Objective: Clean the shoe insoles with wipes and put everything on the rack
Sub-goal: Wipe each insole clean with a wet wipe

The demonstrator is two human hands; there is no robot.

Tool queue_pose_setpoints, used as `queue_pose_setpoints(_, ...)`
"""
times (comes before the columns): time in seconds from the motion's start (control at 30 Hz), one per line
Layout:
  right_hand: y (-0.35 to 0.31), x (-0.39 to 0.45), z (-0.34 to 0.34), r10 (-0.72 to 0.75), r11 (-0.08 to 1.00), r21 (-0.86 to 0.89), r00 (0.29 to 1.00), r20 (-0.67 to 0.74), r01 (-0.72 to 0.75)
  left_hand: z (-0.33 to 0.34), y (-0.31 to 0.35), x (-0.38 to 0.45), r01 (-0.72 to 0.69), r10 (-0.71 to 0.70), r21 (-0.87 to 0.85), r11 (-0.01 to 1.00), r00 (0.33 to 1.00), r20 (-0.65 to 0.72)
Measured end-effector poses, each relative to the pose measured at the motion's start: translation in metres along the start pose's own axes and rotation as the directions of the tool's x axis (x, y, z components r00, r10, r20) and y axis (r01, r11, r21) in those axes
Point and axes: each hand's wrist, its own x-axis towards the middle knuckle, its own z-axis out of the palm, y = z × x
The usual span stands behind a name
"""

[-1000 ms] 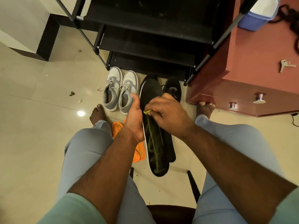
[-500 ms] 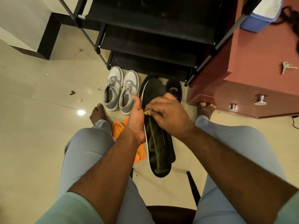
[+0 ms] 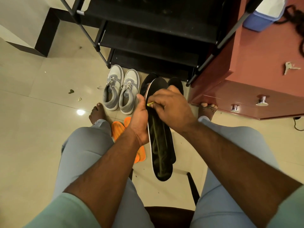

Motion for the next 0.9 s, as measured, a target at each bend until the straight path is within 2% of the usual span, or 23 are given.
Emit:
queue_pose_setpoints(0.2,-0.005,-0.022,-0.002,-0.122,0.992,0.037,0.986,0.114,0.119,-0.004,0.003,0.001,-0.017,0.017,-0.008,1.0,1.0,0.01)
queue_pose_setpoints(0.3,0.007,-0.012,-0.006,-0.076,0.996,-0.051,0.995,0.062,0.079,0.0,-0.002,0.001,0.015,-0.015,0.035,0.999,1.0,0.017)
queue_pose_setpoints(0.4,0.009,-0.008,-0.002,-0.034,0.998,-0.053,0.999,0.037,0.036,-0.001,-0.002,0.002,-0.002,0.002,0.035,0.999,1.0,0.005)
queue_pose_setpoints(0.5,0.001,-0.021,0.001,-0.106,0.994,-0.005,0.988,0.114,0.107,-0.004,0.002,0.002,-0.043,0.043,0.017,0.999,0.999,0.016)
queue_pose_setpoints(0.57,0.002,-0.025,-0.001,-0.127,0.991,-0.019,0.985,0.116,0.13,-0.002,0.002,0.001,-0.052,0.052,0.033,0.998,0.998,0.025)
queue_pose_setpoints(0.73,0.009,-0.012,-0.001,-0.026,0.996,-0.086,0.999,0.026,0.028,0.0,-0.003,0.001,-0.045,0.043,0.071,0.996,0.999,0.024)
queue_pose_setpoints(0.9,0.004,-0.029,0.002,-0.149,0.985,-0.063,0.978,0.147,0.159,-0.003,0.004,0.001,-0.068,0.068,0.014,0.998,0.997,0.035)
